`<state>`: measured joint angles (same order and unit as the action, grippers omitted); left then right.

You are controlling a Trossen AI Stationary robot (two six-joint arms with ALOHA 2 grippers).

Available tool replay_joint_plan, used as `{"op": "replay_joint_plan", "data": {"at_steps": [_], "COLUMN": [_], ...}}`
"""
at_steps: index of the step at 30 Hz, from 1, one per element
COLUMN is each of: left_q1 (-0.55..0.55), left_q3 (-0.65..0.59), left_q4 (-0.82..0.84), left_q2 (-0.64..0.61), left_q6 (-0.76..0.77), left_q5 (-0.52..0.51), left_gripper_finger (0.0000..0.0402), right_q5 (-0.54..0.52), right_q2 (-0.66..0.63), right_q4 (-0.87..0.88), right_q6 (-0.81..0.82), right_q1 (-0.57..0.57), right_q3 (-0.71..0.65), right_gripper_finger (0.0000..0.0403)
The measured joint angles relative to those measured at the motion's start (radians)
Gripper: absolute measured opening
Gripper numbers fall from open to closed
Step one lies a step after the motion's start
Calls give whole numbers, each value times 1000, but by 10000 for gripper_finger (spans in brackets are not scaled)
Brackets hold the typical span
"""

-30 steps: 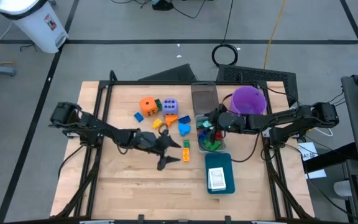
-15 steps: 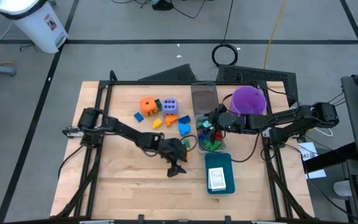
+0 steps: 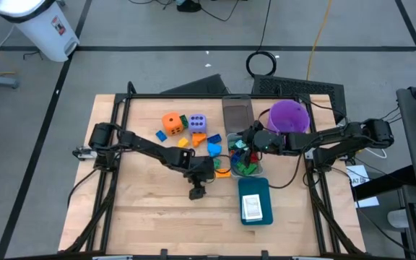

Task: Pick & Place Toys
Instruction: Put the yellow game piece into the gray bin

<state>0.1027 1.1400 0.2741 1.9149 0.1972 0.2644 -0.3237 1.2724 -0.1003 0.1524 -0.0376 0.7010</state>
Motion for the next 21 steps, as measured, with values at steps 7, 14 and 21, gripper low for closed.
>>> {"op": "replay_joint_plan", "data": {"at_steps": [7, 14, 21], "left_q1": [0, 1, 2], "left_q3": [0, 1, 1], "left_q4": [-159, -339, -369], "left_q2": [0, 15, 74], "left_q6": [4, -73, -103], "left_q5": [-205, -271, -274], "left_gripper_finger": [282, 283, 282], "right_q5": [17, 16, 16], "right_q2": [0, 0, 0], "right_q4": [-1, -1, -2], "right_q6": [0, 0, 0], "right_q1": [0, 0, 0], "right_q3": [0, 0, 0], "right_gripper_finger": [279, 279, 279]}}
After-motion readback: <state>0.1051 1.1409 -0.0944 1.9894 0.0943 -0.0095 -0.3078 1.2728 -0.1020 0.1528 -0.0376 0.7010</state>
